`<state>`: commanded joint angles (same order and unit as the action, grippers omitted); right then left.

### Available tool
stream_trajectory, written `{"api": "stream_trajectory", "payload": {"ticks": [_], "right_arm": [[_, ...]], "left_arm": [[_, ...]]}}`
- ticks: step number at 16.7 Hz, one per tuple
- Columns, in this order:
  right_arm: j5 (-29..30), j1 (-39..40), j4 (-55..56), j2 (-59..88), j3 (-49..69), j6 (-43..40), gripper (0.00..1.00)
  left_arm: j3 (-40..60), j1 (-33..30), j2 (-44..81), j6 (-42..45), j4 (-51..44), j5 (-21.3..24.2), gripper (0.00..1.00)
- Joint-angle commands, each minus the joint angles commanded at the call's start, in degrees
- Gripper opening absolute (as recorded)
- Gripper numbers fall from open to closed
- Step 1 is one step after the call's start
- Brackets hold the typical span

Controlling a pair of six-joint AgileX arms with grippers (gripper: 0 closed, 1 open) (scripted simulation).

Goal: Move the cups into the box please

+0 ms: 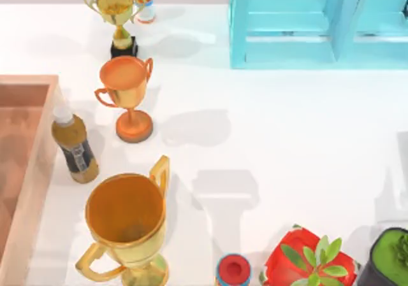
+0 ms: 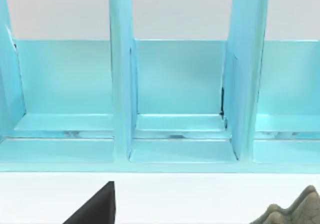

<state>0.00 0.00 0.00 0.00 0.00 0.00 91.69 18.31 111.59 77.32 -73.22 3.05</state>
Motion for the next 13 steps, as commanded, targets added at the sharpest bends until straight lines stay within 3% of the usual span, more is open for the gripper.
{"api": "stream_trajectory", "payload": {"ticks": [8, 13], "right_arm": [[0.00, 0.00, 0.00, 0.00, 0.00, 0.00, 1.00], [0.00, 0.00, 0.00, 0.00, 0.00, 0.00, 1.00]], "left_arm": [[0.15, 0.01, 0.06, 0.01, -0.14, 0.00, 1.00], [8.25, 0.01, 1.19, 0.22, -7.49, 0.02, 1.00]]}}
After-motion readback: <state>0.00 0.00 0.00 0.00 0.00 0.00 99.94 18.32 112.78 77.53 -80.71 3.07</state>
